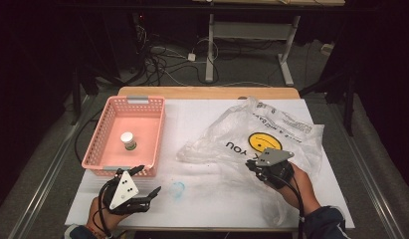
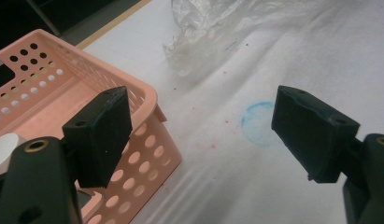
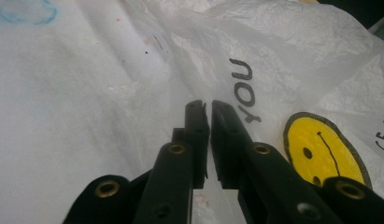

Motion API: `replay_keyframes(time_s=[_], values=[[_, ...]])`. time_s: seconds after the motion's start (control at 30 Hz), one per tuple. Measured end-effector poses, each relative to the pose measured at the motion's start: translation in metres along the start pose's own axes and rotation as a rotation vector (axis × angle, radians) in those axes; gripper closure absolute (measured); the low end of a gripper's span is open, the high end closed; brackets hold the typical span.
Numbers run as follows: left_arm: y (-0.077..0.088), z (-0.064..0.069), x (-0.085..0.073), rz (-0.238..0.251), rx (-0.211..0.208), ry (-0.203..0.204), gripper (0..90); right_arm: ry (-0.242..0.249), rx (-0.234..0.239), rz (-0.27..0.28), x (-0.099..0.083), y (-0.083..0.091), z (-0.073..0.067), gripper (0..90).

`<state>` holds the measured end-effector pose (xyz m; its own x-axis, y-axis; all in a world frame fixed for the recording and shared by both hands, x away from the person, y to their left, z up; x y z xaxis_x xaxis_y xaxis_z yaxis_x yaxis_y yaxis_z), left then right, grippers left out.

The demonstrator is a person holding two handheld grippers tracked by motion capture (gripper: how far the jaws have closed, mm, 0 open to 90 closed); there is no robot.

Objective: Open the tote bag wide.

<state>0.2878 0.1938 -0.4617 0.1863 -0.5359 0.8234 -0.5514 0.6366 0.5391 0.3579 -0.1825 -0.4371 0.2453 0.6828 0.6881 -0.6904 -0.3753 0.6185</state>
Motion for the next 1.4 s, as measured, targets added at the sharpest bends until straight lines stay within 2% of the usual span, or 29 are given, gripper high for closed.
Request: replay_keyframes(time_s=[0.07, 0.1, 0.17, 0.2, 0.23, 0.3, 0.33, 0.43, 0.5, 0.6, 0.63, 0.7, 0.73, 0.77, 0.8, 0.83, 0.87, 0.9, 0.93, 1.0, 1.03, 1.13, 1.17, 1.2, 1.23, 1.27, 1.33, 1.4], values=[[0.0, 0.0, 0.0, -0.002, 0.0, -0.002, 19.8, 0.011, 0.0, -0.024, -0.003, -0.002, -0.001, 67.9], [0.0, 0.0, 0.0, -0.002, 0.0, -0.002, 19.8, 0.014, 0.01, -0.036, -0.004, -0.004, -0.002, 66.0], [0.0, 0.0, 0.0, -0.001, -0.001, -0.002, 19.9, 0.024, 0.028, -0.058, -0.005, -0.007, -0.004, 56.4], [0.0, 0.0, 0.0, -0.001, -0.001, -0.002, 19.9, 0.024, 0.028, -0.058, -0.005, -0.007, -0.004, 56.4], [0.0, 0.0, 0.0, -0.001, -0.002, 0.0, 19.9, 0.034, 0.044, -0.078, -0.007, -0.009, -0.007, 50.7], [0.0, 0.0, 0.0, -0.002, -0.003, -0.001, 19.9, 0.058, 0.037, -0.111, -0.008, -0.012, -0.009, 42.0], [0.0, 0.0, 0.0, -0.002, -0.004, -0.001, 19.9, 0.07, 0.038, -0.127, -0.009, -0.014, -0.01, 41.7], [0.0, 0.001, 0.0, -0.002, -0.005, -0.003, 19.8, 0.075, 0.033, -0.16, -0.013, -0.019, -0.011, 47.1], [0.0, 0.0, 0.0, -0.001, -0.005, -0.001, 19.9, 0.102, -0.003, -0.2, -0.016, -0.023, -0.01, 53.6], [0.001, -0.001, 0.001, -0.001, -0.002, -0.001, 19.8, 0.118, -0.035, -0.215, -0.018, -0.025, -0.007, 74.9], [0.003, -0.003, 0.001, -0.001, 0.017, -0.001, 19.6, 0.118, -0.043, -0.216, -0.018, -0.024, -0.006, 81.2], [0.004, -0.005, 0.002, -0.001, 0.029, 0.0, 19.7, 0.092, -0.063, -0.178, -0.015, -0.019, -0.003, 86.9], [0.007, -0.011, 0.006, -0.003, 0.06, -0.012, 19.7, 0.08, -0.065, -0.153, -0.012, -0.015, -0.001, 89.9], [0.007, -0.011, 0.006, -0.003, 0.06, -0.012, 19.8, 0.072, -0.069, -0.121, -0.008, -0.012, 0.0, 90.0], [0.009, -0.017, 0.009, -0.001, 0.078, -0.013, 19.9, 0.058, -0.078, -0.097, -0.004, -0.008, 0.002, 90.0], [0.012, -0.023, 0.012, 0.005, 0.093, -0.005, 19.9, 0.045, -0.093, -0.075, 0.0, -0.004, 0.004, 90.0], [0.016, -0.03, 0.015, 0.014, 0.107, 0.006, 19.9, 0.045, -0.093, -0.075, 0.0, -0.004, 0.004, 90.0], [0.02, -0.037, 0.018, 0.025, 0.117, 0.024, 19.8, 0.003, -0.121, -0.027, 0.009, 0.004, 0.009, 90.0], [0.024, -0.045, 0.022, 0.035, 0.123, 0.039, 19.5, -0.014, -0.138, -0.003, 0.013, 0.007, 0.012, 90.0], [0.027, -0.062, 0.026, 0.022, 0.133, 0.063, 19.1, -0.045, -0.175, 0.044, 0.02, 0.013, 0.018, 90.0], [0.027, -0.071, 0.028, 0.004, 0.15, 0.056, 19.2, -0.064, -0.191, 0.064, 0.023, 0.016, 0.021, 90.0], [0.021, -0.098, 0.032, -0.067, 0.141, 0.072, 19.1, -0.098, -0.223, 0.115, 0.03, 0.023, 0.028, 90.0], [0.017, -0.108, 0.033, -0.095, 0.114, 0.099, 19.0, -0.099, -0.235, 0.128, 0.032, 0.025, 0.03, 90.0], [0.013, -0.116, 0.034, -0.122, 0.103, 0.111, 19.0, -0.109, -0.25, 0.143, 0.034, 0.027, 0.031, 90.0], [0.003, -0.131, 0.034, -0.188, 0.078, 0.141, 19.0, -0.121, -0.259, 0.156, 0.035, 0.029, 0.032, 90.0], [0.003, -0.131, 0.034, -0.188, 0.078, 0.141, 19.0, -0.121, -0.259, 0.156, 0.035, 0.029, 0.032, 90.0], [-0.007, -0.144, 0.031, -0.255, 0.073, 0.19, 19.0, -0.132, -0.3, 0.196, 0.037, 0.035, 0.034, 90.0], [-0.016, -0.155, 0.026, -0.325, 0.082, 0.213, 19.0, -0.135, -0.313, 0.208, 0.037, 0.037, 0.034, 90.0]])
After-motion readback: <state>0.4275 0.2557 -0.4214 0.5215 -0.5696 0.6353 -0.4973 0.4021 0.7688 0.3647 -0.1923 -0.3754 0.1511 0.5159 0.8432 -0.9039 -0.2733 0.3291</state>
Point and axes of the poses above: each handheld gripper's, and its own axes: y roughly backward along the jaws, x roughly out of its top, z roughly to its right, the point moved 4 cm from there along -y, roughly forward along the jaws, and after that the axes turned 10 degrees about -x, right-handed, at the moved point
